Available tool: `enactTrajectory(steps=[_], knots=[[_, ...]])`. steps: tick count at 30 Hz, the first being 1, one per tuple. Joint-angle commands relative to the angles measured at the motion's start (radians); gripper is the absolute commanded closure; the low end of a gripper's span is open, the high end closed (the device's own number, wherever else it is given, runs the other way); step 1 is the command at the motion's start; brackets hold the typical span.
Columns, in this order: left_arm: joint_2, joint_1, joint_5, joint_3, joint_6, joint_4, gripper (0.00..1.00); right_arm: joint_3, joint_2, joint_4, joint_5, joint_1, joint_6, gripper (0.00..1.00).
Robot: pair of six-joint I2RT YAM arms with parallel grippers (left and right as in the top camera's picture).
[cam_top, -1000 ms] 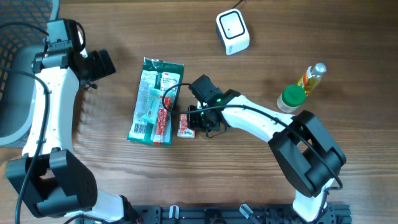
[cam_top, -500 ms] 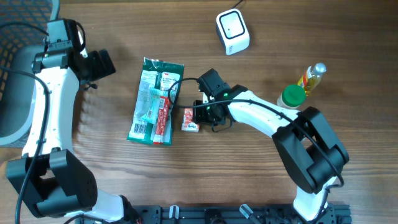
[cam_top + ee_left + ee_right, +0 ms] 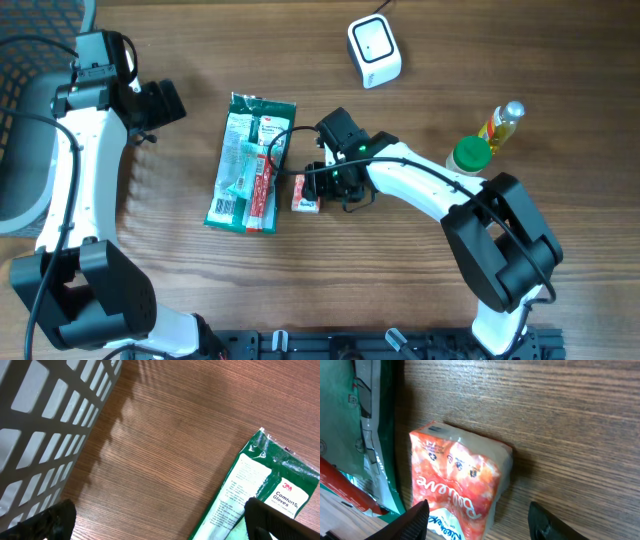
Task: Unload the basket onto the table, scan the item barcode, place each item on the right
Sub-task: 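Lower and close the right gripper on the red-orange box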
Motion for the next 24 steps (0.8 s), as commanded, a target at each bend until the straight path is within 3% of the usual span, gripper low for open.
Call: enactTrajectory(steps=[1, 10, 14, 24], knots=[[-0.002, 0.003, 0.008, 0.007, -0.002, 0.003, 0.00, 0.018, -0.026, -0.010, -0.013, -0.001, -0.021, 0.37], [-0.002, 0.003, 0.008, 0.007, -0.002, 0.003, 0.00, 0.017, -0.025, -0.037, -0.009, -0.001, -0.020, 0.48], [-0.002, 0.003, 0.008, 0.007, -0.002, 0.003, 0.00, 0.017, -0.025, -0.023, -0.009, -0.001, -0.016, 0.62], [-0.002, 0.003, 0.008, 0.007, -0.002, 0.003, 0.00, 0.003, -0.009, 0.027, 0.029, 0.000, 0.040, 0.72]])
